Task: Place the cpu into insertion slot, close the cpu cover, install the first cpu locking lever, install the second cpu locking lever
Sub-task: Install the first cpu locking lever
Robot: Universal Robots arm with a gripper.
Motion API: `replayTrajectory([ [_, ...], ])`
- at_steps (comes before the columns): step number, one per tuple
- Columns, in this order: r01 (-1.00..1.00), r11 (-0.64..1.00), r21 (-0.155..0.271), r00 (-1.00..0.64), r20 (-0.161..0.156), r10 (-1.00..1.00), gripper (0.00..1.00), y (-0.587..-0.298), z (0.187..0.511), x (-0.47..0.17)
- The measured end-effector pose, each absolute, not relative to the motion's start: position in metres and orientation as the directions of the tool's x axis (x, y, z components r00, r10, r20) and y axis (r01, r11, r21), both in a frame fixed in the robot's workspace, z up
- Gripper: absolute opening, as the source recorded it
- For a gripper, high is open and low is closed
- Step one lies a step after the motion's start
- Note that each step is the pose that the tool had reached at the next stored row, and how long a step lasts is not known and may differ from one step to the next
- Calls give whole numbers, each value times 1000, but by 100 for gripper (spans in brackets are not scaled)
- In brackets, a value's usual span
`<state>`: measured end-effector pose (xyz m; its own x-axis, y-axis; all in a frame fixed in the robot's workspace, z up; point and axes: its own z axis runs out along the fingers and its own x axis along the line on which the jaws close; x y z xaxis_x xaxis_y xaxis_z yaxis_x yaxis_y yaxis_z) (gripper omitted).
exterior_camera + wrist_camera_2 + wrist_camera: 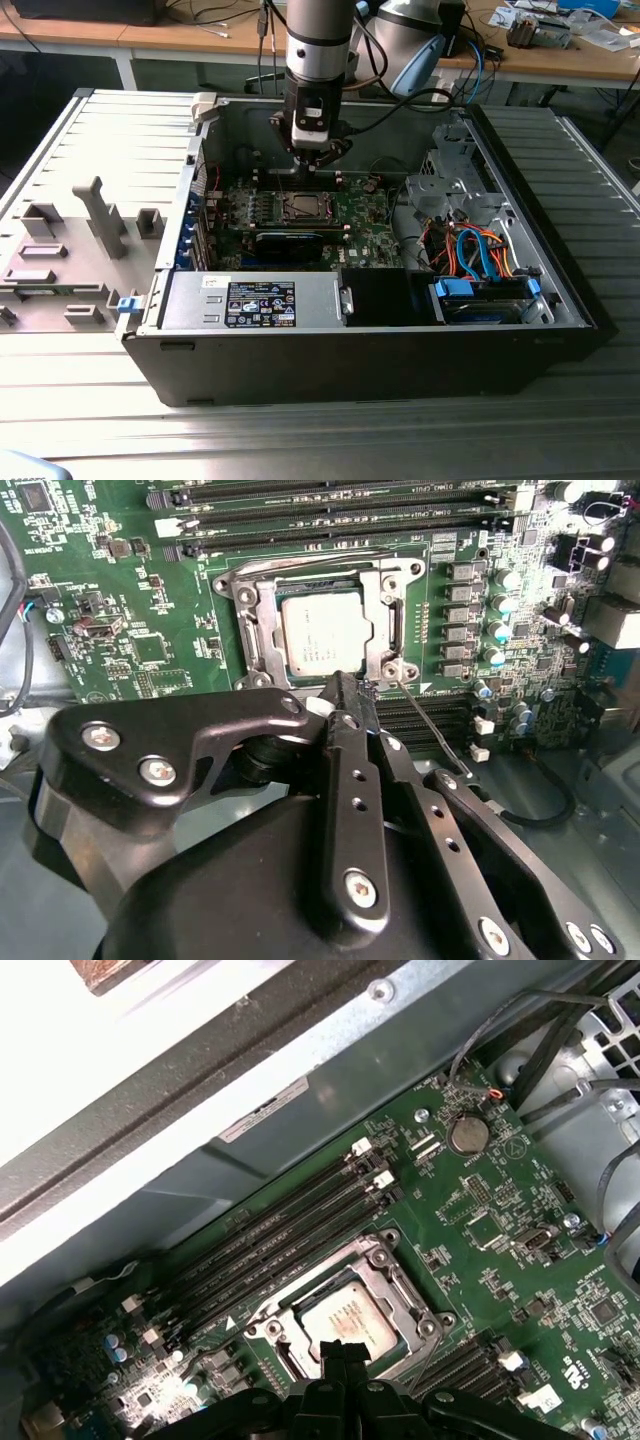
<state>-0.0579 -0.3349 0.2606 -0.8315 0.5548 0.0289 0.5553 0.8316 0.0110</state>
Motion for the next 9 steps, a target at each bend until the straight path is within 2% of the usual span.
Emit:
replayTrajectory([
  [9,530,848,11,-847,29,530,11,-335,261,-58],
])
